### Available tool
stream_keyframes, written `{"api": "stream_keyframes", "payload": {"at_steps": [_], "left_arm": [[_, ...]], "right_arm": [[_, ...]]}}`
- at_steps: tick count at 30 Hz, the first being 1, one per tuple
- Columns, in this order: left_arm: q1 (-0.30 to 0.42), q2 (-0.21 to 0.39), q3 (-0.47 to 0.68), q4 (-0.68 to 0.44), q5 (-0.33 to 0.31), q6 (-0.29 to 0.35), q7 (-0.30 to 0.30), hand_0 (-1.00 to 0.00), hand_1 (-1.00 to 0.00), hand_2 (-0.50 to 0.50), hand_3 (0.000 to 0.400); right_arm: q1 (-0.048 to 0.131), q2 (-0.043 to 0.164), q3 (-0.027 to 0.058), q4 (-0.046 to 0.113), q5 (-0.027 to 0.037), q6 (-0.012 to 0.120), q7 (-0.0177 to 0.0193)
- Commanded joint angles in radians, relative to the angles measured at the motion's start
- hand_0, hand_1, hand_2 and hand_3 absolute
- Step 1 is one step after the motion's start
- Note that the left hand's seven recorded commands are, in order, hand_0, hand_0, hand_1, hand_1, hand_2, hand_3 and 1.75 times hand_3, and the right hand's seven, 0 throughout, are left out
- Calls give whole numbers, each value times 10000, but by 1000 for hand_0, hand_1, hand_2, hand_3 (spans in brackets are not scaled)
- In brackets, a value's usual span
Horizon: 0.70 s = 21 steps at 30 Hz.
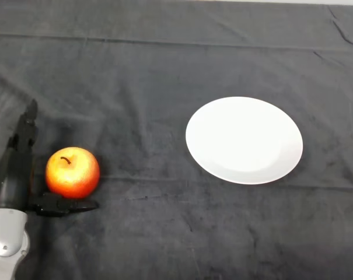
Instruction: Move the apple to the plate
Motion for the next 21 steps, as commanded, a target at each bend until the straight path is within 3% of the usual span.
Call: {"api": "stream_keyframes", "payload": {"at_steps": [1, 2, 3, 4, 5, 13, 21], "left_arm": [[-377, 5, -209, 390, 299, 189, -121, -1000, -110, -445, 400], [-375, 8, -230, 366, 305, 210, -127, -1000, -282, -359, 400], [-370, 11, -253, 335, 313, 231, -131, -1000, -580, -210, 400], [-364, 14, -269, 309, 319, 246, -133, -1000, -749, -125, 400], [-352, 20, -294, 272, 329, 263, -135, -1000, -1000, 0, 400], [-408, 62, -425, -13, 396, 492, -169, -1000, -1000, 0, 400], [-592, -114, -679, -1215, 621, 1458, -90, -1000, -1000, 0, 400]], "right_arm": [[-236, -86, -164, -67, -107, 67, -120], [-236, -85, -164, -67, -107, 67, -121], [-236, -85, -164, -68, -107, 67, -121], [-235, -85, -165, -68, -106, 68, -121], [-235, -85, -165, -68, -106, 68, -122], [-234, -83, -164, -73, -104, 69, -124], [-230, -79, -163, -84, -103, 71, -130]]}}
